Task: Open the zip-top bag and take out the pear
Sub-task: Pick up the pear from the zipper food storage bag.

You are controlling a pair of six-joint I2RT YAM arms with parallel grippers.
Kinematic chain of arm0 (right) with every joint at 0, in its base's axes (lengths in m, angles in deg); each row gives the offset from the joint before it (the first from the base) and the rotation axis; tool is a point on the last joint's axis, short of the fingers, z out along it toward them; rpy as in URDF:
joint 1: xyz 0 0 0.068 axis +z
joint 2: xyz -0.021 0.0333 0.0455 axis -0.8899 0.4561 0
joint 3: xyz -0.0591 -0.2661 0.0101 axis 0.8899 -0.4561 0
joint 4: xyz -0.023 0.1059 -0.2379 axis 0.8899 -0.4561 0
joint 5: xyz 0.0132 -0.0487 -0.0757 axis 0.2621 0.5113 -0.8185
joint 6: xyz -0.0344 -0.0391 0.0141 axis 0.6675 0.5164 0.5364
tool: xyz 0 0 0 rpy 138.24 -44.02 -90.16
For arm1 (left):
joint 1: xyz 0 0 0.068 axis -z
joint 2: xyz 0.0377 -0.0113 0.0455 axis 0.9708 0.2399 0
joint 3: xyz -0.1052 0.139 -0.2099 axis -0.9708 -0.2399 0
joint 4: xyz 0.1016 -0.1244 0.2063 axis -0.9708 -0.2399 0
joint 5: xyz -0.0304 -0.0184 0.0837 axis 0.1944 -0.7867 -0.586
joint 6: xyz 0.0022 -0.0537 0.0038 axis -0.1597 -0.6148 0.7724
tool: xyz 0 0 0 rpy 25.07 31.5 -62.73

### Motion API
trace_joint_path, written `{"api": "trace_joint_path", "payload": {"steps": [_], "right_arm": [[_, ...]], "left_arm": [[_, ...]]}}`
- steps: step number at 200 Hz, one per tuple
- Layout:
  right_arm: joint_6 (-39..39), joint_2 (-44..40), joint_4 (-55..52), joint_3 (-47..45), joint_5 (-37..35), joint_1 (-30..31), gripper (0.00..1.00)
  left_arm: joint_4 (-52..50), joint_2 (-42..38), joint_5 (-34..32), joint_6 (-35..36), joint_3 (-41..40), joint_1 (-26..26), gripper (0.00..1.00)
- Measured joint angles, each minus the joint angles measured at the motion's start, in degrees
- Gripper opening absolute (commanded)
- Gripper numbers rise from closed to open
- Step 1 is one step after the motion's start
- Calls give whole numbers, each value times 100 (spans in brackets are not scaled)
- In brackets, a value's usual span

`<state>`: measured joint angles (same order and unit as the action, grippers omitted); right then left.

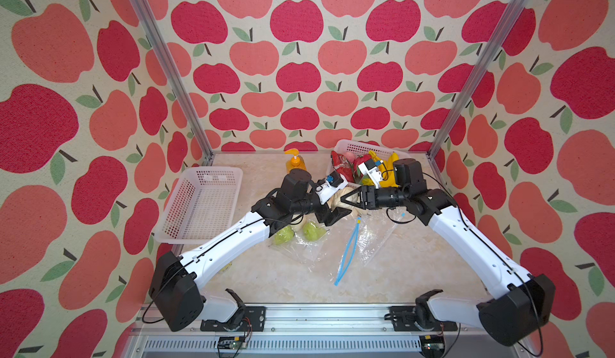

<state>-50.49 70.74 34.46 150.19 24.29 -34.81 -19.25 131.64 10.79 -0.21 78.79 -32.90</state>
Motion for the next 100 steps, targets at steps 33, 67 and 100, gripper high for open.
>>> {"api": "trace_joint_path", "payload": {"steps": [33,67,100], "right_arm": [[-195,20,177,0,-90,7,84],[-450,17,177,17,-387,-195,97],[-494,13,-72,57,-990,-540,94]], "left_arm": [[44,0,-151,-96,2,-13,53],[9,0,-273,-450,0,-428,50],[-304,-2,-564,-828,-7,-1661,47]]}}
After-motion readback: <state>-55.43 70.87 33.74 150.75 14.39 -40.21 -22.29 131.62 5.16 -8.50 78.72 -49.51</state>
